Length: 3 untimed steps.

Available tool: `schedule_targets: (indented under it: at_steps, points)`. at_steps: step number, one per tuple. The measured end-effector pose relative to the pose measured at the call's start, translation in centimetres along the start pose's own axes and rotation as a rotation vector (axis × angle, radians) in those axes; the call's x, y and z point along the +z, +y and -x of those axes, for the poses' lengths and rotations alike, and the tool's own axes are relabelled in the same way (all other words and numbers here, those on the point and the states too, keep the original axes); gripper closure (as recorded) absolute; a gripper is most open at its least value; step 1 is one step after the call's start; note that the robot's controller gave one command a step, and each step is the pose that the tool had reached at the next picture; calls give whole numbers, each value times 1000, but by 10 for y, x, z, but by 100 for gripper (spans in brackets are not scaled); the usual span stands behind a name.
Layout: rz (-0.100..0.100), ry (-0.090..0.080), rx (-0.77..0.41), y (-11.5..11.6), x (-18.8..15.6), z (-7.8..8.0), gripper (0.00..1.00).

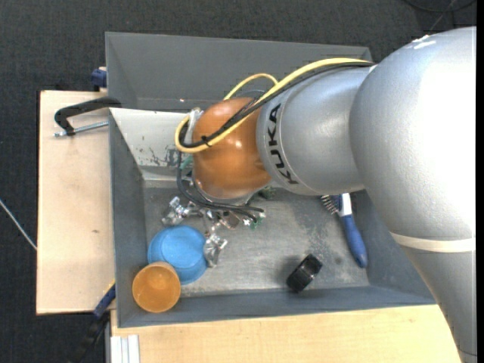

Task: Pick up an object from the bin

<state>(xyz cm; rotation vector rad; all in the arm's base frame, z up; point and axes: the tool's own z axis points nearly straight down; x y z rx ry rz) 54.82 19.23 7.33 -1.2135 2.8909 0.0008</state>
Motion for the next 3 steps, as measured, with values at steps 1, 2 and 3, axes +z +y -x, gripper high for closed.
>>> schedule_targets:
  at_steps: [1,2,3]
  points:
    - [0,10,237,-23,0,18,100]
    - [-4,-9,220,-25,-121,10,100]
    - [-5,-6,-456,-29,-242,3,100]
